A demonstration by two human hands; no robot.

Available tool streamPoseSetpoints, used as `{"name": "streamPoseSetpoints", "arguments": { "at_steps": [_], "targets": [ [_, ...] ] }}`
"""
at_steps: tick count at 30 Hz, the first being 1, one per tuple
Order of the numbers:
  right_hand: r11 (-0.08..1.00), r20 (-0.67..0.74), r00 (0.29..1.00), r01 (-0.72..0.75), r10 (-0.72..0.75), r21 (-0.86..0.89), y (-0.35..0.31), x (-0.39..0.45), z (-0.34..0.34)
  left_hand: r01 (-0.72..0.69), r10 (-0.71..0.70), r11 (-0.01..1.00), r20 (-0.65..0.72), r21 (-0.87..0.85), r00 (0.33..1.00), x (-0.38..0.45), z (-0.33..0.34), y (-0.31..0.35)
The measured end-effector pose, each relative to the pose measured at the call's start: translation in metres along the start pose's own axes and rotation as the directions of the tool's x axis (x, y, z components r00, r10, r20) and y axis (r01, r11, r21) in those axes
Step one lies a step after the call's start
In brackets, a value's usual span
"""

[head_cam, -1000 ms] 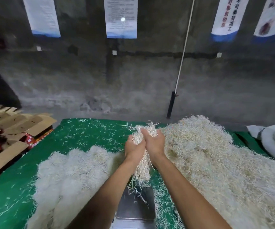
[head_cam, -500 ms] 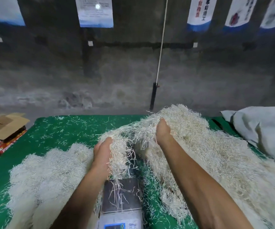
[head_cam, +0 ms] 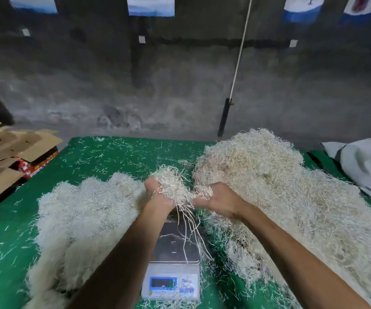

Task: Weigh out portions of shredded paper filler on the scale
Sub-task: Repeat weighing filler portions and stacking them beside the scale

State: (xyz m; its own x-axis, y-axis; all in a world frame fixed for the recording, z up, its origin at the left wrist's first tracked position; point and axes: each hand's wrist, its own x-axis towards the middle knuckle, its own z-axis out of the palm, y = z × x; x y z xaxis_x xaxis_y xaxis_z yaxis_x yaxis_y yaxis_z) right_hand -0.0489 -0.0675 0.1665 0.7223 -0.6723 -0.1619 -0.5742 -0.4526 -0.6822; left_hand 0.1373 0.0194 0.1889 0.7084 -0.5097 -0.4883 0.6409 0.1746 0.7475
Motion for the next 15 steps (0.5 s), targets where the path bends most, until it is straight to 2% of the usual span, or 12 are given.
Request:
{"name": "streamPoseSetpoints", "arguments": {
  "at_steps": [2, 3, 4, 5, 6, 7, 8, 9, 11, 13, 15],
  "targets": [
    [0.91, 0.052, 0.998, -0.012, 0.037, -0.414, 0.029, -0.002, 0.005, -0.021, 0.028, 0.998, -0.094, 0.065, 0.995, 0.011, 0.003, 0.004],
    [0.872, 0.022, 0.998, -0.034, 0.052, -0.488, 0.045, -0.002, 0.007, -0.026, 0.037, 0.995, -0.118, 0.099, 0.992, 0.015, 0.004, 0.004],
    [0.882, -0.037, 0.997, -0.074, 0.064, -0.465, 0.059, -0.003, 0.009, -0.023, 0.042, 0.99, -0.135, 0.142, 0.99, 0.022, 0.003, 0.005],
    [0.951, -0.148, 0.983, -0.144, 0.106, -0.275, 0.07, -0.006, 0.011, -0.026, 0.055, 0.982, -0.153, 0.185, 0.987, 0.028, 0.001, 0.006],
    [0.981, -0.266, 0.946, -0.195, 0.187, -0.004, 0.081, -0.006, 0.012, -0.031, 0.067, 0.974, -0.158, 0.223, 0.985, 0.033, -0.001, 0.007],
    [0.941, -0.368, 0.879, -0.218, 0.304, 0.257, 0.09, -0.005, 0.013, -0.039, 0.078, 0.971, -0.156, 0.237, 0.985, 0.037, -0.004, 0.006],
    [0.864, -0.41, 0.814, -0.205, 0.411, 0.46, 0.096, -0.003, 0.014, -0.024, 0.06, 0.974, -0.153, 0.227, 0.986, 0.041, -0.008, 0.002],
    [0.803, -0.411, 0.775, -0.198, 0.479, 0.563, 0.099, -0.003, 0.015, 0.001, 0.033, 0.978, -0.157, 0.207, 0.987, 0.042, -0.012, -0.007],
    [0.771, -0.393, 0.757, -0.222, 0.521, 0.597, 0.1, -0.002, 0.026, 0.057, -0.031, 0.985, -0.158, 0.163, 0.987, 0.044, -0.025, -0.031],
    [0.759, -0.367, 0.748, -0.269, 0.552, 0.593, 0.106, -0.003, 0.048, 0.072, -0.061, 0.991, -0.1, 0.113, 0.993, 0.045, -0.04, -0.06],
    [0.696, -0.284, 0.738, -0.333, 0.613, 0.636, 0.12, -0.004, 0.08, 0.037, -0.01, 0.957, -0.096, 0.289, 0.995, 0.046, -0.057, -0.09]
  ]
}}
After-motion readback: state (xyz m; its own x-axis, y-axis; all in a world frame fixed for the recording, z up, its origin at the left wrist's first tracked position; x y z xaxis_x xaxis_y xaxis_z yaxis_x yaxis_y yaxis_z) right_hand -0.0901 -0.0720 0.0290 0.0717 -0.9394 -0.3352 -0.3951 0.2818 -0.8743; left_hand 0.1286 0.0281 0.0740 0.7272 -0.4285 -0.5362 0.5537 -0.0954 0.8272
